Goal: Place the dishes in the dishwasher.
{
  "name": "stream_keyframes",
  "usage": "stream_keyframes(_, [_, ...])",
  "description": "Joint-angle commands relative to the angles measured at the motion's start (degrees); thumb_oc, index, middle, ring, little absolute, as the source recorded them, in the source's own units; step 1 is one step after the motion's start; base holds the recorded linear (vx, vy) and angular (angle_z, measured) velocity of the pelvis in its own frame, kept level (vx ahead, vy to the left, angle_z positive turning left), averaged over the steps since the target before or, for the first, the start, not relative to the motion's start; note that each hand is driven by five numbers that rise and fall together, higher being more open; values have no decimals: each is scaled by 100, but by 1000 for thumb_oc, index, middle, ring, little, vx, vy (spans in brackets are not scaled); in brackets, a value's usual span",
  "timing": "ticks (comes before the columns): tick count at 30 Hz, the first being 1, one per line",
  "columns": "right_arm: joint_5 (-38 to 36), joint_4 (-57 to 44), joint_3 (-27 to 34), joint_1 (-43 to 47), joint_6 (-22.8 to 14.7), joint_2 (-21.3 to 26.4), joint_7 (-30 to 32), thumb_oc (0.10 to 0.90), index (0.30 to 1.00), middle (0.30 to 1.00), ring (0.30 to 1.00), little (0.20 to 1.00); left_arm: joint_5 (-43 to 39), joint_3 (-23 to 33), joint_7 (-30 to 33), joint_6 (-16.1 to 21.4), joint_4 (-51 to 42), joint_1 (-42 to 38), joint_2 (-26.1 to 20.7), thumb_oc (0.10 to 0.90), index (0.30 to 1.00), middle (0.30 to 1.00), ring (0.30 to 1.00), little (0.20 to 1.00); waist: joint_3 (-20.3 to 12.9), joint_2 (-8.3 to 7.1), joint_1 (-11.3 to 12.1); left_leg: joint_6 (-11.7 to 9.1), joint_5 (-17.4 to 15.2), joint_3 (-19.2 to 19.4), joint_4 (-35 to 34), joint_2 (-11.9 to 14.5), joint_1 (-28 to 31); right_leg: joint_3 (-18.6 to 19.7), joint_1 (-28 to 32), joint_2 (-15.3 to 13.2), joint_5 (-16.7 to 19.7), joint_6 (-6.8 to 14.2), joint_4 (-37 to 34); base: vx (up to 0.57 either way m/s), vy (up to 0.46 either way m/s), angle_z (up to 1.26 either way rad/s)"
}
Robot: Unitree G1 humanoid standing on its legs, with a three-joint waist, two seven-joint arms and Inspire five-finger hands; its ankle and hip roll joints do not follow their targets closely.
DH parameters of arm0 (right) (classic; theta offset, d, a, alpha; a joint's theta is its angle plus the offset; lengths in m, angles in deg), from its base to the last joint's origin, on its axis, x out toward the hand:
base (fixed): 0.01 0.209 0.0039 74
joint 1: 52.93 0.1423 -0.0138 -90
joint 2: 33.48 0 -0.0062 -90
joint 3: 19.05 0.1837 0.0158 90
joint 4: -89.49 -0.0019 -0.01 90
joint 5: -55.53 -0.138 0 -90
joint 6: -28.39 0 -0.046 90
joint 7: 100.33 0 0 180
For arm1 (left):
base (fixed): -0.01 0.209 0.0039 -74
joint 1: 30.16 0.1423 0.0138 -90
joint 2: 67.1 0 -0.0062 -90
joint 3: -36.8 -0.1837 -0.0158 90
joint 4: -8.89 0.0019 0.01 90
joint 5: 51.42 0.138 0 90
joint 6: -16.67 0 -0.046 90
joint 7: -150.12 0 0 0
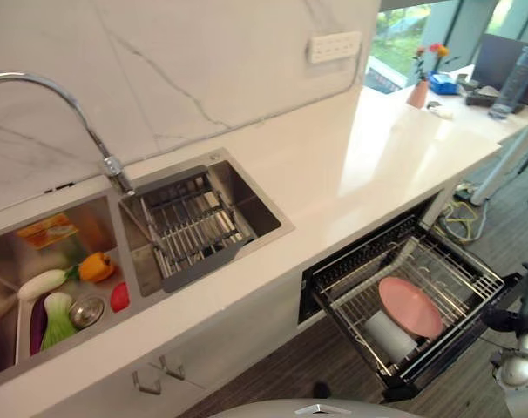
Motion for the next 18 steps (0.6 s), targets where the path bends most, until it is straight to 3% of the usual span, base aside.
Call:
stream_keyframes(1, [-973, 425, 994, 464, -135, 11, 709, 620, 629, 629, 629, 629, -346, -176, 186, 210, 100, -912, 68, 800, 900, 900, 900, 900, 13, 97, -47, 556, -959, -26, 330, -140, 466, 209, -760, -391, 29, 676, 232, 23, 11, -19])
stream_keyframes(2, [-1316, 489, 1108, 432, -241, -202, 855, 483, 425, 425, 425, 425, -409, -202, 232, 186, 98, -929, 78, 800, 900, 900, 900, 900, 3, 101, -71, 555, -949, -40, 326, -151, 461, 256, -782, -395, 39, 673, 232, 23, 10, -13])
stream_keyframes(3, [-1341, 491, 1112, 417, -259, -215, 870, 400, 300, 300, 300, 300, -416, -216, 237, 183, 99, -934, 66, 800, 900, 900, 900, 900, 0, 90, -60, 555, -949, -44, 327, -151, 458, 254, -783, -397, 38, 673, 232, 9, 5, -6])
stream_keyframes(6, [-1552, 573, 905, 195, -377, -598, 645, 400, 300, 300, 300, 300, -449, -225, 259, 147, 186, -1036, 92, 800, 900, 900, 900, 900, 17, 102, -102, 554, -939, -93, 327, -148, 462, 289, -798, -400, 44, 668, 233, -1, 0, -5])
stream_keyframes(8, [-1551, 511, 412, 148, -445, -850, 362, 400, 300, 300, 300, 300, -427, -263, 293, 127, 342, -1063, 120, 800, 900, 900, 900, 900, 14, 100, -140, 548, -933, -118, 301, -148, 493, 302, -780, -406, 45, 653, 236, 0, -4, -5])
stream_keyframes(12, [-1554, 458, 49, 202, -473, -987, 135, 400, 300, 300, 300, 300, -462, -258, 299, 130, 368, -1055, 113, 800, 900, 900, 900, 900, 6, 91, -131, 545, -925, -141, 266, -160, 519, 291, -743, -407, 49, 637, 235, 3, -2, -3])
stream_keyframes(14, [-1614, 583, -267, 357, -519, -992, -68, 400, 300, 300, 300, 300, -543, -256, 305, 133, 330, -1032, 86, 800, 900, 900, 900, 900, -3, 91, -78, 543, -912, -178, 239, -160, 519, 252, -719, -409, 53, 620, 235, 2, -10, 3])
stream_keyframes(15, [-1880, 726, -546, 666, -631, -949, -290, 400, 300, 300, 300, 300, -617, -288, 300, 133, 208, -991, 16, 800, 900, 900, 900, 900, -10, 87, 64, 528, -884, -272, 224, -144, 499, 154, -656, -424, 30, 590, 225, 2, -23, 10])
stream_keyframes(18, [-2032, 844, -715, 986, -661, -879, -384, 400, 300, 300, 300, 300, -618, -311, 284, 111, 127, -955, -43, 800, 900, 900, 900, 900, -13, 88, 219, 508, -851, -376, 224, -115, 463, 27, -594, -456, -8, 563, 210, -5, -25, 18])
